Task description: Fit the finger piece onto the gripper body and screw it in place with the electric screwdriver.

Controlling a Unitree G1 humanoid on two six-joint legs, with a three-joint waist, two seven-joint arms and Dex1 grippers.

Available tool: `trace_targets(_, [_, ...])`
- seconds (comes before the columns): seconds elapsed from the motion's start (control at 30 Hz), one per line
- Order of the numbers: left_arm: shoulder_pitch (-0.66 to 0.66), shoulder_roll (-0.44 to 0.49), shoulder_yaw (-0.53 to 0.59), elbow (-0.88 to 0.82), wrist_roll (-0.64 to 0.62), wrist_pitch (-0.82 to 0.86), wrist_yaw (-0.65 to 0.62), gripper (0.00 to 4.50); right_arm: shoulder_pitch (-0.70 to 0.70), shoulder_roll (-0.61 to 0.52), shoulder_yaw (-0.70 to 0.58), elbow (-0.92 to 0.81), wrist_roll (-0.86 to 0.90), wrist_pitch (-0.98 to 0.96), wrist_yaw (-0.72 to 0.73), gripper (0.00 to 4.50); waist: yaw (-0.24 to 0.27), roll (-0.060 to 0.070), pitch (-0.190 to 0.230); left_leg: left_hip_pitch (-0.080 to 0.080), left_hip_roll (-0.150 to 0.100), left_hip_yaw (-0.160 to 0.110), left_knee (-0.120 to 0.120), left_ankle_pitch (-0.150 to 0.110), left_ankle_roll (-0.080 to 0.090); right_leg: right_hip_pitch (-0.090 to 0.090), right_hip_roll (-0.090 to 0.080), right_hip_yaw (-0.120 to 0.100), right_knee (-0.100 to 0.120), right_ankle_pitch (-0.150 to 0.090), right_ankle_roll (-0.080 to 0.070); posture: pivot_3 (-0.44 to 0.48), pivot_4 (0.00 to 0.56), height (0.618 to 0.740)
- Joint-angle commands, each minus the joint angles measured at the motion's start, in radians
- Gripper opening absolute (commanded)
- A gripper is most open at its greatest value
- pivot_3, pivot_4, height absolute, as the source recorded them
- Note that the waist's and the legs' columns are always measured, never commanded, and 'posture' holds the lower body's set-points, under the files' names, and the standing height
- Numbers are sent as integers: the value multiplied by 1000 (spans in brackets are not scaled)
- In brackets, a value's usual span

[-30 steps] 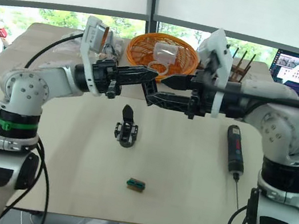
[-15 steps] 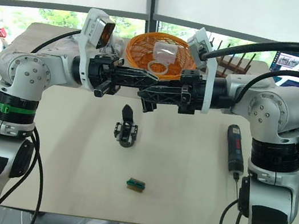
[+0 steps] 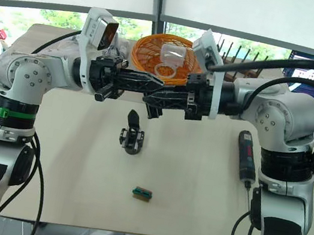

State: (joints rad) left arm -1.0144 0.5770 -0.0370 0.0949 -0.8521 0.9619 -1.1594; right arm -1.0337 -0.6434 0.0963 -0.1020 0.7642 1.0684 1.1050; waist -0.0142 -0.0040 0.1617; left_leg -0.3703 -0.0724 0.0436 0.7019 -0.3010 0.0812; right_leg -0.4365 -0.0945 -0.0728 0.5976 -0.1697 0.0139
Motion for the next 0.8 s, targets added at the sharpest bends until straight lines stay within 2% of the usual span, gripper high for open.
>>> trace_targets(0.03, [70,92,-49,10,147,-202,-151,2161,31,-21,-27,-71,-10,-94,37,359,-1,0,0,0,0,0,0,0,0,0,0,0,0,0,0,0,150,740])
trace_targets(0.1, [108,153,-82,87,249,-346,-237,3060,66,-21,-33,-89,-22,-134,35,359,-1,0,0,0,0,0,-1,0,0,0,0,0,0,0,0,0,150,740])
trace_targets(0.2, [135,206,-114,231,375,-541,-287,4436,118,-34,-21,-103,-63,-203,32,359,4,0,0,0,0,0,0,0,-2,0,0,-1,0,0,-1,0,150,740])
trace_targets(0.37, [192,254,-153,355,488,-768,-313,4500,180,-59,-18,-111,-73,-245,31,359,5,0,0,-1,0,0,0,1,-2,0,-2,-2,-1,0,-1,0,150,740])
trace_targets(0.5, [217,245,-163,382,471,-795,-291,4500,202,-67,-11,-115,-69,-260,32,359,-3,2,0,-2,0,0,0,1,0,-1,-3,-2,-1,0,-1,0,150,740])
trace_targets(0.57, [205,227,-127,324,383,-631,-277,4500,199,-67,-10,-105,-71,-265,33,358,-7,2,0,1,0,1,-4,3,3,-3,-2,1,-1,1,-3,0,150,740])
trace_targets(0.63, [181,220,-80,245,261,-390,-281,4500,189,-63,-9,-95,-77,-264,29,358,5,-1,2,-1,1,-3,-3,5,7,-6,2,1,0,1,-4,0,150,740])
trace_targets(0.7, [175,217,-46,175,185,-242,-281,4500,182,-55,-10,-90,-90,-261,26,358,14,-2,3,-10,3,-10,4,5,7,-7,1,2,0,1,-4,0,150,740])
trace_targets(0.77, [192,223,-33,131,175,-209,-283,4500,178,-49,-10,-89,-97,-259,27,358,16,-3,3,-19,2,-13,10,5,8,-15,0,3,5,2,-5,0,150,740])
trace_targets(0.8, [208,229,-33,125,191,-224,-287,4500,178,-50,-11,-90,-96,-258,29,358,16,-2,3,-23,0,-12,12,5,8,-21,0,5,14,2,-5,0,150,740])
